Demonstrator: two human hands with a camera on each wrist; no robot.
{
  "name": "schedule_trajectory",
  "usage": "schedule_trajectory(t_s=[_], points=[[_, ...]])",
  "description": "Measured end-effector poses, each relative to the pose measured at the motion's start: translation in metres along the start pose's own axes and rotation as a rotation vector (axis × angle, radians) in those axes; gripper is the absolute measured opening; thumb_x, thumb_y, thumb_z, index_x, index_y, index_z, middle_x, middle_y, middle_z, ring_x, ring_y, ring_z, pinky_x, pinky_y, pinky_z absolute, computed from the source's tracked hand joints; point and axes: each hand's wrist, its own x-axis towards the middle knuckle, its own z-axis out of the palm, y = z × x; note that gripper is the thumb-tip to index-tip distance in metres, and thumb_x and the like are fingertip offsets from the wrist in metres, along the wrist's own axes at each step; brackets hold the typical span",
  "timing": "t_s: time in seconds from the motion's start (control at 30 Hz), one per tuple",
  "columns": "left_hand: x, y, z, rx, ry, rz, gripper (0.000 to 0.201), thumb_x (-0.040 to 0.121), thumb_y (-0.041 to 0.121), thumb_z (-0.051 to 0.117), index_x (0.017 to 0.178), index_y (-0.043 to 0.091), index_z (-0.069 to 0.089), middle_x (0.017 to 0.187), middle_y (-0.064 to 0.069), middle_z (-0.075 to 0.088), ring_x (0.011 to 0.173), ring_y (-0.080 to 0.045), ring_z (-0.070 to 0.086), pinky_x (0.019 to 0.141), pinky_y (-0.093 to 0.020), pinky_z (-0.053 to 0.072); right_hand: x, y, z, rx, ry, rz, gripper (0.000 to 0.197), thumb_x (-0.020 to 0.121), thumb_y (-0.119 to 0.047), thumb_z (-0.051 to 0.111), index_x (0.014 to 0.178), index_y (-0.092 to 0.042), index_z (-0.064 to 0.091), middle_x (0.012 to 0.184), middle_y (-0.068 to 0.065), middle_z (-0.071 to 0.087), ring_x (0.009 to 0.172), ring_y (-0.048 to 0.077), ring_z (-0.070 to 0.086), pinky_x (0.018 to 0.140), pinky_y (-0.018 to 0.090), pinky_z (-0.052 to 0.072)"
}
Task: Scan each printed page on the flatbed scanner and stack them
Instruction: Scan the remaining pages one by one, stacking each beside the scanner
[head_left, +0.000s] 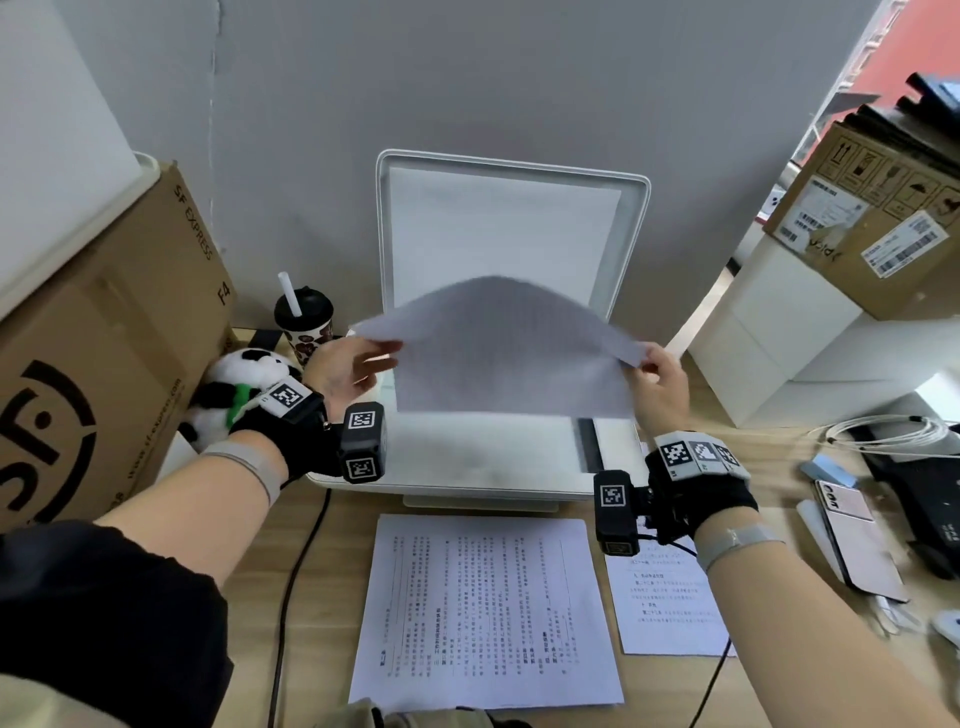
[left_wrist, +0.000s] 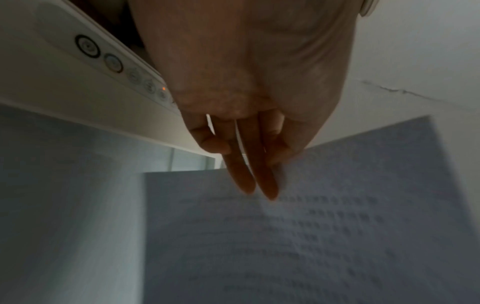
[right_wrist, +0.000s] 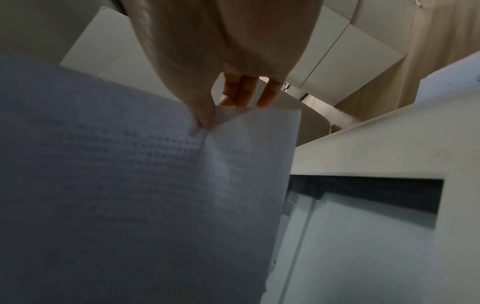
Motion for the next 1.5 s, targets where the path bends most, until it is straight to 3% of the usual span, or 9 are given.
schedule_trajectory(t_s=[0.2,0.37,0.5,0.63,0.83,0.93,1.07,1.3,1.5], points=[[-0.014,-0.009,-0.01,0.152,-0.013,0.008,0.022,0.089,0.013,0.049,0.083,0.003,0.069,0.081,-0.006,0.07,0.069,-0.017,0.06,0.051,-0.018,0.043,-0.009,0.004,-0.01,0.236,-0.118,0.226,0.035,0.092,0.005,0.047,0.074,-0.019,0.066,0.068,0.0,0.061,0.049,0.002,0.054,0.044,0.012,0.041],[-0.013,-0.046,-0.019,0.565,-0.018,0.033,0.034,0.084,0.005,0.066,0.118,0.004,0.06,0.124,-0.017,0.06,0.104,-0.029,0.061,0.086,-0.032,0.05,-0.03,0.033,-0.007,0.266,-0.178,0.464,0.035,0.093,-0.004,0.042,0.074,-0.017,0.069,0.082,0.005,0.062,0.059,0.01,0.057,0.044,0.016,0.043],[-0.015,-0.067,-0.015,0.769,0.114,0.116,0.043,0.082,-0.002,0.065,0.123,0.005,0.056,0.126,-0.015,0.058,0.109,-0.031,0.059,0.08,-0.028,0.046,-0.046,0.047,-0.003,-0.012,-0.211,0.517,0.024,0.094,-0.016,0.048,0.115,-0.015,0.061,0.112,0.01,0.06,0.084,0.021,0.056,0.056,0.025,0.044],[-0.01,-0.076,-0.016,0.787,0.127,0.091,0.043,0.081,-0.006,0.058,0.122,0.008,0.054,0.118,-0.02,0.063,0.103,-0.033,0.063,0.085,-0.037,0.05,-0.056,0.054,-0.004,-0.126,-0.202,0.475,0.06,0.088,-0.013,0.062,0.142,-0.019,0.035,0.111,0.011,0.06,0.095,0.026,0.059,0.077,0.034,0.048],[-0.01,-0.082,-0.015,0.68,0.18,0.127,0.041,0.083,-0.003,0.056,0.123,0.009,0.057,0.113,-0.021,0.064,0.103,-0.035,0.062,0.088,-0.038,0.05,-0.057,0.059,-0.016,-0.349,-0.426,0.477,0.03,0.088,-0.021,0.064,0.096,0.008,0.064,0.087,0.02,0.064,0.065,0.026,0.054,0.051,0.028,0.039],[-0.011,-0.087,-0.014,0.504,0.2,0.096,0.026,0.079,0.009,0.066,0.102,0.021,0.065,0.114,-0.017,0.066,0.097,-0.03,0.066,0.089,-0.04,0.054,-0.059,0.069,-0.025,-0.328,-0.342,0.482,0.042,0.086,-0.026,0.068,0.097,0.014,0.063,0.089,0.027,0.064,0.067,0.03,0.059,0.05,0.023,0.04],[-0.029,-0.085,0.002,0.117,0.046,-0.049,0.024,0.097,0.03,0.048,0.106,0.01,0.057,0.09,-0.016,0.068,0.059,-0.019,0.069,0.05,-0.023,0.056,-0.065,0.076,-0.038,-0.074,-0.138,0.585,0.024,0.09,-0.02,0.063,0.069,-0.01,0.055,0.058,0.0,0.05,0.042,0.008,0.043,0.033,0.012,0.03],[-0.047,-0.096,0.014,0.261,-0.442,-0.46,0.046,0.098,0.044,0.033,0.105,0.01,0.063,0.062,-0.003,0.066,0.054,-0.015,0.065,0.053,-0.02,0.054,-0.09,0.11,-0.067,0.408,0.262,0.803,0.02,0.094,-0.016,0.056,0.083,-0.003,0.046,0.067,0.01,0.047,0.056,0.016,0.047,0.039,0.013,0.044],[-0.06,-0.131,0.013,0.458,-0.552,-0.629,0.045,0.098,0.042,0.034,0.098,0.011,0.066,0.063,-0.004,0.066,0.061,-0.017,0.067,0.067,-0.029,0.043,-0.115,0.17,-0.092,0.157,0.322,1.017,0.015,0.091,-0.018,0.049,0.095,-0.004,0.051,0.058,0.006,0.061,0.043,0.018,0.052,0.034,0.017,0.039]])
